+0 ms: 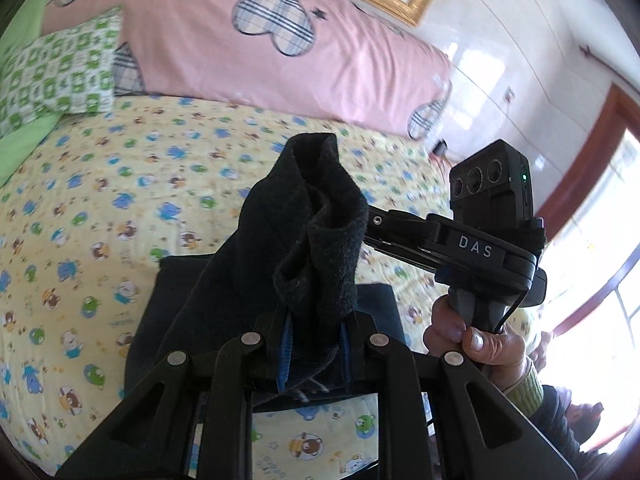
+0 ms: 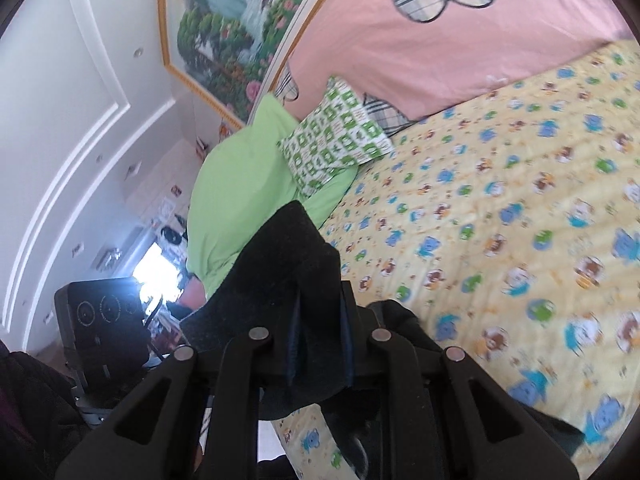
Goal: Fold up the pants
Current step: 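Lift the gripped end with both grippers and fold it over the bundle, then open both grippers and release the folded end onto the bundle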
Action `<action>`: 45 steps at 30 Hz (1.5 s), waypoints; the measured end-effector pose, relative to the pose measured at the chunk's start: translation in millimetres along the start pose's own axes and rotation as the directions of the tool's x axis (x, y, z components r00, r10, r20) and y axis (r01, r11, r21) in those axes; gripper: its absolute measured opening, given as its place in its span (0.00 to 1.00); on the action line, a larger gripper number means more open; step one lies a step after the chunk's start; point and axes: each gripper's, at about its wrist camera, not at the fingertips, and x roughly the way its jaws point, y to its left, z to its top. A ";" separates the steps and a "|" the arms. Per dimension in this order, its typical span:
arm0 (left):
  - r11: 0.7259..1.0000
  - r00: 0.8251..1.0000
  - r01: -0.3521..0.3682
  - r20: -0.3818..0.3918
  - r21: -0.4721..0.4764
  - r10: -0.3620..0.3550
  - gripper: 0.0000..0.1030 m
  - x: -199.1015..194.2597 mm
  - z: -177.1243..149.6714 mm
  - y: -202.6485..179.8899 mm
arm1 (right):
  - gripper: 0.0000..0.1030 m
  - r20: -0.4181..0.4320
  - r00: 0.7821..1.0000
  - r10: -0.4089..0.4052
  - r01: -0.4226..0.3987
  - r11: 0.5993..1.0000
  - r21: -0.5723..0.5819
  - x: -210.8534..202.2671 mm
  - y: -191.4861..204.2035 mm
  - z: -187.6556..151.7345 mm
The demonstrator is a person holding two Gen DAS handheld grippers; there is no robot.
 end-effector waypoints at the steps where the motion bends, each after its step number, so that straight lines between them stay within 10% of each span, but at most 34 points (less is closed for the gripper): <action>1: 1.000 1.000 0.001 -0.008 0.013 -0.001 0.18 4.1 -0.2 -4.4 | 0.18 0.012 1.000 -0.002 0.001 1.000 0.010 -5.4 -4.1 -2.4; 27: 0.967 0.982 0.102 -0.177 0.232 -0.061 0.20 93.7 -35.3 -56.4 | 0.20 0.123 0.986 -0.116 0.094 0.981 0.168 -75.1 -73.6 -61.7; 35: 0.950 0.971 0.186 -0.196 0.250 -0.138 0.31 97.3 -38.6 -51.6 | 0.29 0.175 0.932 -0.317 0.283 0.939 0.195 -102.2 -60.1 -70.1; 38: 0.943 0.962 0.228 -0.203 0.244 -0.180 0.53 92.3 -40.9 -53.3 | 0.66 0.192 0.900 -0.391 0.340 0.906 0.251 -116.4 -56.4 -77.1; 45: 0.930 0.939 0.297 -0.242 0.217 -0.244 0.65 84.2 -44.7 -51.8 | 0.67 0.207 0.857 -0.472 0.397 0.861 0.319 -130.3 -46.0 -94.9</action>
